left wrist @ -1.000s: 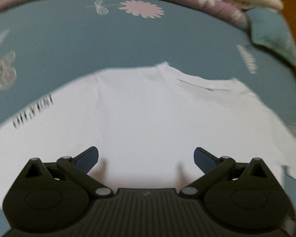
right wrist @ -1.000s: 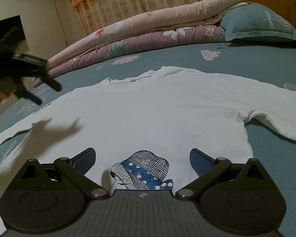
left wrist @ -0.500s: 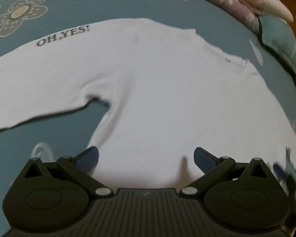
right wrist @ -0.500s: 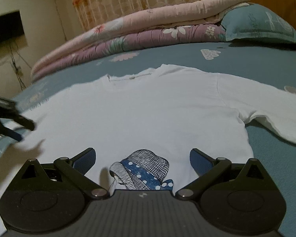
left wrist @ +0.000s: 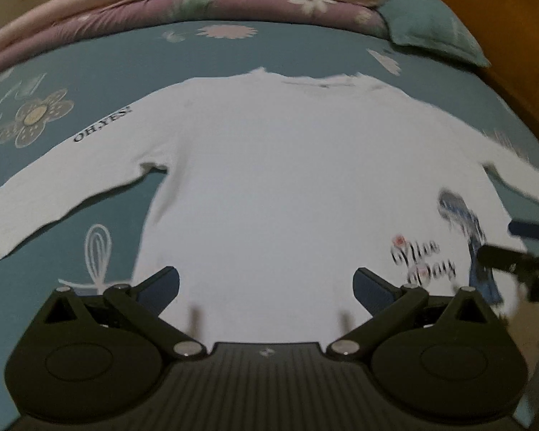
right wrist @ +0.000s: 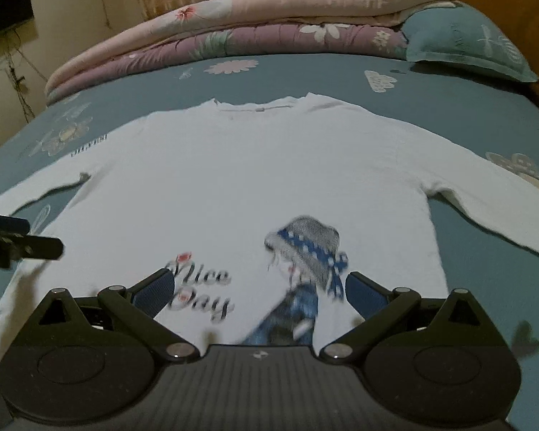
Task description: Fold clothes
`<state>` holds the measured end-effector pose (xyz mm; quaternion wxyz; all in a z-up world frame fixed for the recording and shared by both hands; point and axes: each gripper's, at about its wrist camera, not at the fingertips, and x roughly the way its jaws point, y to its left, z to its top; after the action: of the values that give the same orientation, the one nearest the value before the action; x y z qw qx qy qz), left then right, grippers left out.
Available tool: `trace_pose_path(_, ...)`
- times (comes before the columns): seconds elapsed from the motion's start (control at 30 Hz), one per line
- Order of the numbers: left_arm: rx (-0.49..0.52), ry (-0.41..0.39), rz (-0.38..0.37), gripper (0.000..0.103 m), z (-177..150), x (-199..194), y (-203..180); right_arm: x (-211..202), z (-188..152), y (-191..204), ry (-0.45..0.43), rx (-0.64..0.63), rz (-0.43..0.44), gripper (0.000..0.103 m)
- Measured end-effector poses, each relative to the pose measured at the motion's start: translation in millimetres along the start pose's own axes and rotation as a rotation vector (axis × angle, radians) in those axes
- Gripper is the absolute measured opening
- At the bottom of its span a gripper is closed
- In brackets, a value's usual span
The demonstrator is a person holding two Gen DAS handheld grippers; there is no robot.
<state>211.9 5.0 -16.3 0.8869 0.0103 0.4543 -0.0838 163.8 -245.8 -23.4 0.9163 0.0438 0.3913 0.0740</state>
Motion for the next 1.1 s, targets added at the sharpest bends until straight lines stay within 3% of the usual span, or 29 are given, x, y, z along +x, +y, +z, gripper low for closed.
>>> trace_pose_path(0.2, 0.014, -0.007, 0.025, 0.102, -29.7, 5.0, -15.9, -21.4, -25.9, 4.2, 0.013, 0.031, -0.057, 0.103)
trace_pose_path(0.33, 0.027, 0.007, 0.033, 0.102, -51.6, 11.2, -18.1, -13.3, -43.0, -2.4, 0.070, 0.088, -0.069, 0.103)
trace_pose_path(0.5, 0.032, -0.027, 0.022, 0.102, -81.5, 3.2, -12.5, -6.6, -62.9, -11.2, 0.088, 0.183, -0.025, 0.103)
trace_pose_path(0.7, 0.029, -0.012, -0.034, 0.102, -97.9, -16.4, -2.9, -10.3, -80.1, 2.7, 0.037, 0.086, -0.066, 0.103)
trace_pose_path(0.83, -0.028, -0.069, -0.076, 0.102, -93.5, -22.9, 6.9, -7.1, -88.1, 17.6, 0.031, -0.011, -0.133, 0.103)
trace_pose_path(0.97, -0.070, -0.058, -0.096, 0.102, -93.4, -12.0, 9.7, -7.0, -87.8, 15.8, 0.023, 0.004, -0.145, 0.103)
trace_pose_path(1.1, 0.018, -0.070, -0.109, 0.102, -106.1, -16.4, 6.3, -7.9, -90.0, 16.5, 0.011, 0.001, -0.149, 0.103)
